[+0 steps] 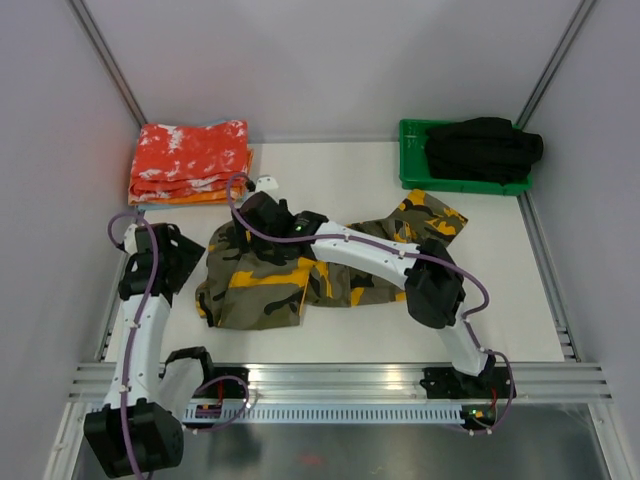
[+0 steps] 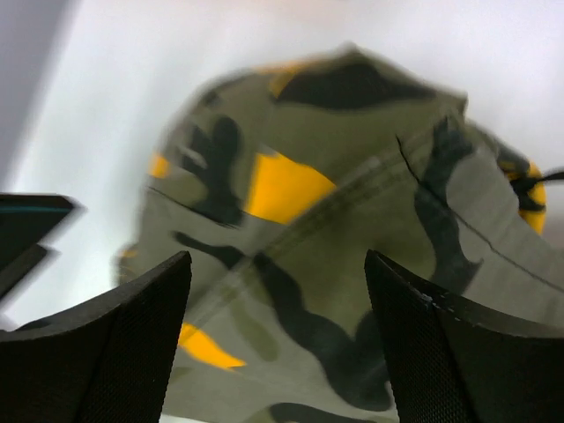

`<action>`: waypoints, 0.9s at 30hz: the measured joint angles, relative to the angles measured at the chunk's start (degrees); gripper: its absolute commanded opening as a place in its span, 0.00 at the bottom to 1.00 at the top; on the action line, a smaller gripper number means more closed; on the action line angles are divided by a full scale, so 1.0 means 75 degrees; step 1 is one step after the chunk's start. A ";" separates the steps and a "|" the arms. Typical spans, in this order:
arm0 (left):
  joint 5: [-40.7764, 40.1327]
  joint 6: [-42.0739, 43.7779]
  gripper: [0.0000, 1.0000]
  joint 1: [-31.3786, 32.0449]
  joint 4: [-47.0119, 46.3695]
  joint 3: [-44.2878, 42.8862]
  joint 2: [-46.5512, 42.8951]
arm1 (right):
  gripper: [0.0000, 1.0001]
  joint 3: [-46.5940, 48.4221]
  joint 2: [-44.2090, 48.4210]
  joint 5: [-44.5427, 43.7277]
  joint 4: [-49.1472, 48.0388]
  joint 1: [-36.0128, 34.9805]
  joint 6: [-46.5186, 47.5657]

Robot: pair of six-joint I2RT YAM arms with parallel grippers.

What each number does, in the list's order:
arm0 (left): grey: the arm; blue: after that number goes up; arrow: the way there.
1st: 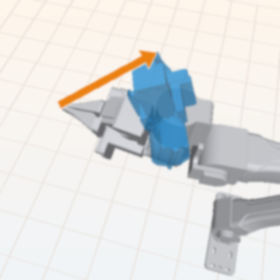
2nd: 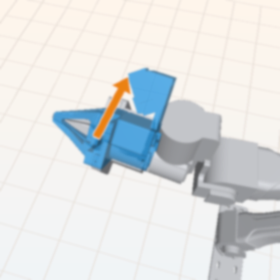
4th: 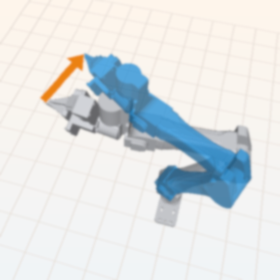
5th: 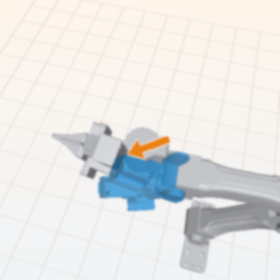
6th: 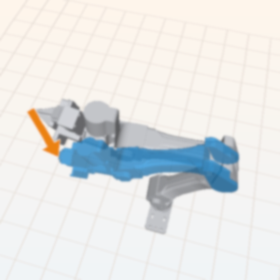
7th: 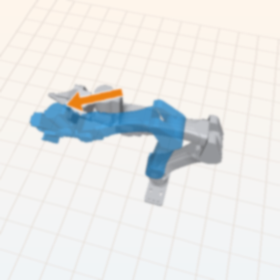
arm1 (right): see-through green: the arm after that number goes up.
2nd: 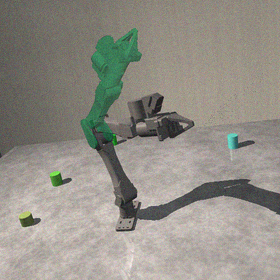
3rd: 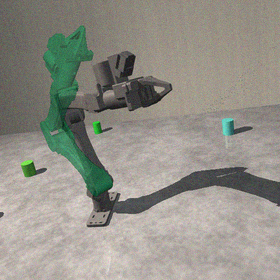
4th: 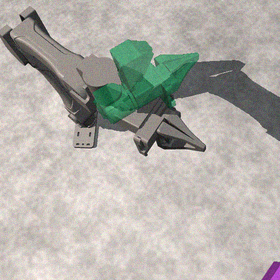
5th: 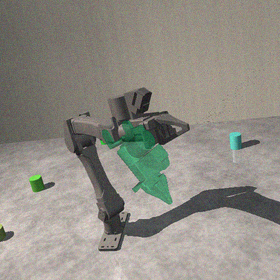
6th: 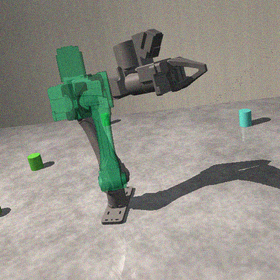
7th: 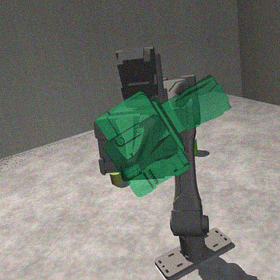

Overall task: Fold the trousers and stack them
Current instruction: Flatten the trousers out

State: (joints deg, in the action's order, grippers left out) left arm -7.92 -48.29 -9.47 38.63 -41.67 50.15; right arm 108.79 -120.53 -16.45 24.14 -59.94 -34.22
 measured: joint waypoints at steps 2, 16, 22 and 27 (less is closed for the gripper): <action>0.0140 0.0114 0.80 -0.0023 -0.0102 0.0041 -0.0050 | 0.78 0.0000 -0.0271 -0.0309 0.0428 -0.0050 0.0047; 0.0358 0.0603 0.81 -0.0029 -0.0367 0.0172 -0.0411 | 0.40 -0.0216 -0.0452 -0.1460 0.1271 -0.0073 0.0399; 0.0548 0.0650 0.81 -0.0029 -0.0446 0.0306 -0.0405 | 0.82 -0.0341 -0.0178 -0.1247 0.1105 -0.0076 0.0213; 0.0694 0.0670 0.81 -0.0029 -0.0548 0.0367 -0.0373 | 0.89 -0.0067 -0.0131 -0.1003 0.0953 -0.0079 0.0055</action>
State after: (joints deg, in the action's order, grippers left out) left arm -2.72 -43.27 -9.69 34.52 -38.92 47.35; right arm 108.29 -121.51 -23.97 31.29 -60.53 -33.80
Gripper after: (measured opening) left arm 0.811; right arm 0.882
